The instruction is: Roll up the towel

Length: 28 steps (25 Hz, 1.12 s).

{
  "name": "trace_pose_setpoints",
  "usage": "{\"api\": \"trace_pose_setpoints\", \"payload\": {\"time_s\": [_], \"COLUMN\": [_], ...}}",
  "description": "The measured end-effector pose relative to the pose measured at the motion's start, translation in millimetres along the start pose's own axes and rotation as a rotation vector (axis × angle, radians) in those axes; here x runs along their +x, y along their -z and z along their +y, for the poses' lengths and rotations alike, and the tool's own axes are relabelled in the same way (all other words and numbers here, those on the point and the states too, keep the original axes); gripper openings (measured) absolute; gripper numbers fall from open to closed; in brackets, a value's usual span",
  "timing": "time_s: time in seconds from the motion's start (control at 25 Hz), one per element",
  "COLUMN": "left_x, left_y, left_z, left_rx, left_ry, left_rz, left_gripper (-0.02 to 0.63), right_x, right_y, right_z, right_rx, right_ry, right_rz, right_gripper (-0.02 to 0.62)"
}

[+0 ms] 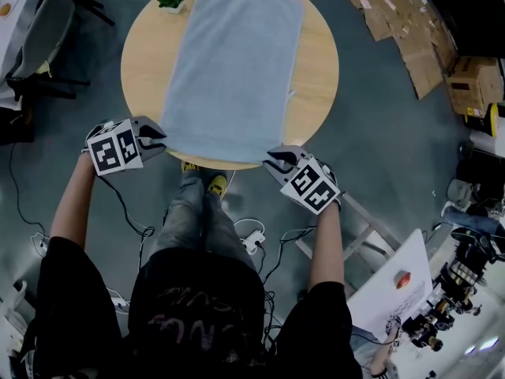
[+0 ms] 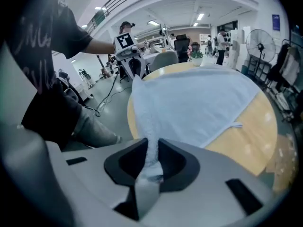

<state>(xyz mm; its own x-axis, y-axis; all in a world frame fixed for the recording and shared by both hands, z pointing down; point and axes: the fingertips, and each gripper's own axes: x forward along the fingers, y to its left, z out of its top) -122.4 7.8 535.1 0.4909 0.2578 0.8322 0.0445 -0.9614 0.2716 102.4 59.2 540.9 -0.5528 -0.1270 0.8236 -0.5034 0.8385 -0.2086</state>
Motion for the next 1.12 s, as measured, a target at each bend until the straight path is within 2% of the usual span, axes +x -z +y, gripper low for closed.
{"api": "trace_pose_setpoints", "payload": {"time_s": [0.2,0.32,0.48,0.64,0.68,0.8,1.0,1.12], "left_x": [-13.9,-16.6,-11.4,-13.1,-17.4,-37.1,-75.9,-66.7], "left_y": [-10.4,-14.2,-18.1,-16.0,-15.4,-22.1,-31.1,-33.7], "left_z": [35.3,56.6,76.0,78.3,78.8,79.2,63.8,36.2], "left_rx": [-0.103,-0.149,-0.101,-0.112,-0.112,-0.098,-0.086,-0.001], "left_ry": [-0.009,-0.065,-0.177,-0.191,-0.201,-0.253,-0.327,-0.353], "left_rz": [-0.071,-0.117,-0.120,-0.156,-0.165,-0.205,-0.271,-0.259], "left_gripper": [0.080,0.090,0.100,0.110,0.126,0.163,0.165,0.163], "right_x": [-8.6,-6.5,3.8,-3.5,-9.6,-34.9,-63.8,-46.9], "right_y": [-16.5,-18.8,-16.2,-20.2,-22.9,-26.9,-31.5,-21.1], "right_z": [-40.0,-57.0,-67.9,-69.0,-69.3,-68.8,-41.9,-28.2], "right_rx": [-0.006,0.000,-0.006,-0.010,-0.007,-0.013,-0.114,-0.182], "right_ry": [0.120,0.170,0.200,0.231,0.245,0.307,0.376,0.366], "right_rz": [-0.057,-0.064,-0.058,-0.109,-0.130,-0.173,-0.171,-0.122], "right_gripper": [0.107,0.107,0.107,0.126,0.144,0.146,0.138,0.167]}}
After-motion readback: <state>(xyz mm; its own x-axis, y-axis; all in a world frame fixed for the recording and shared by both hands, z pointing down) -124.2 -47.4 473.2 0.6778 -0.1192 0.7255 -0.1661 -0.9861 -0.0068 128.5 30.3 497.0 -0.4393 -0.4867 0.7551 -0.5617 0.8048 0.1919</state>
